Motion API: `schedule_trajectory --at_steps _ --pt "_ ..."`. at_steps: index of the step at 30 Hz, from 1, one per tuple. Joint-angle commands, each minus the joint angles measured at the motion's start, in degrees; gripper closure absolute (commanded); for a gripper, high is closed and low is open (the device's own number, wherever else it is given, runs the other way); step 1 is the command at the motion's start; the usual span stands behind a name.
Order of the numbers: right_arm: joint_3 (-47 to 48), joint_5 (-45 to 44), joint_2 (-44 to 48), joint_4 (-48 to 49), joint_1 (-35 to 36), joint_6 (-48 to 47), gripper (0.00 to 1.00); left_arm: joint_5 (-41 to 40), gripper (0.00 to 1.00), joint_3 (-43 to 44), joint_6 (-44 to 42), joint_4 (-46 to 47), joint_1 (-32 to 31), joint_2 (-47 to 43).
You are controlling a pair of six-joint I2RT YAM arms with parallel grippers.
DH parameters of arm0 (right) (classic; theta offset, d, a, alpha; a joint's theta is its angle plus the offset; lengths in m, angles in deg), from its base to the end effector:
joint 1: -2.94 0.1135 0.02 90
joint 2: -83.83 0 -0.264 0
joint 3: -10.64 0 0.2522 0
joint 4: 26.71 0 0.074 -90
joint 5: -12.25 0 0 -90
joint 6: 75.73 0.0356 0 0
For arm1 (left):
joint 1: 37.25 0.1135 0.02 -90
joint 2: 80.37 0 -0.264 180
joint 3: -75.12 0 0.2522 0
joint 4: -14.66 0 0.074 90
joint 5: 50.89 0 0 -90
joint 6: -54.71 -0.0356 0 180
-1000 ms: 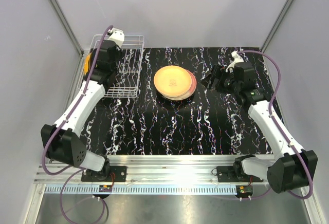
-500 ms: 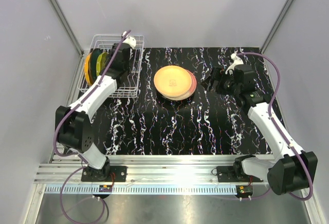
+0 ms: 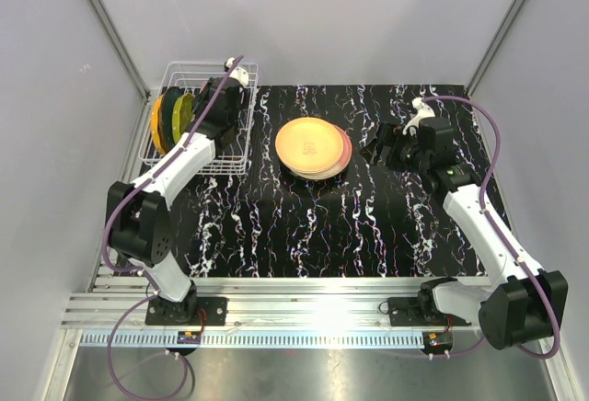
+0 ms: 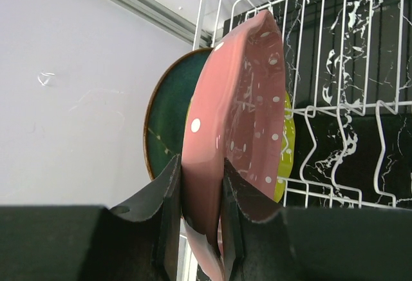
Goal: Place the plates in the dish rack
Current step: Insert the plate into the dish rack
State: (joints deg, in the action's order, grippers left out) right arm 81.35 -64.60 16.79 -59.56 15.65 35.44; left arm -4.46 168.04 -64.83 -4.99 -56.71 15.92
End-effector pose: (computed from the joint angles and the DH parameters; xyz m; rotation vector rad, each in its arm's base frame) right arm 0.2553 0.0659 0.3197 0.0133 2.1210 0.5952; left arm 0.3783 -0.1076 0.3221 0.3284 1.9237 0.8608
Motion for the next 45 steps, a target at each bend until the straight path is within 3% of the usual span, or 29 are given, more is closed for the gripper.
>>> schedule_trajectory --at_steps 1,13,45 --pt "0.53 0.30 -0.01 2.83 0.12 -1.04 0.05 -4.86 1.00 5.57 -3.33 10.29 -0.31 -2.69" --pt "0.71 0.21 -0.10 2.04 0.21 -1.30 0.05 -5.82 1.00 2.85 -2.89 11.69 0.30 0.12" --pt "0.18 0.65 -0.98 1.34 0.21 -1.39 0.05 1.12 0.97 -4.01 13.63 6.07 5.05 0.04"
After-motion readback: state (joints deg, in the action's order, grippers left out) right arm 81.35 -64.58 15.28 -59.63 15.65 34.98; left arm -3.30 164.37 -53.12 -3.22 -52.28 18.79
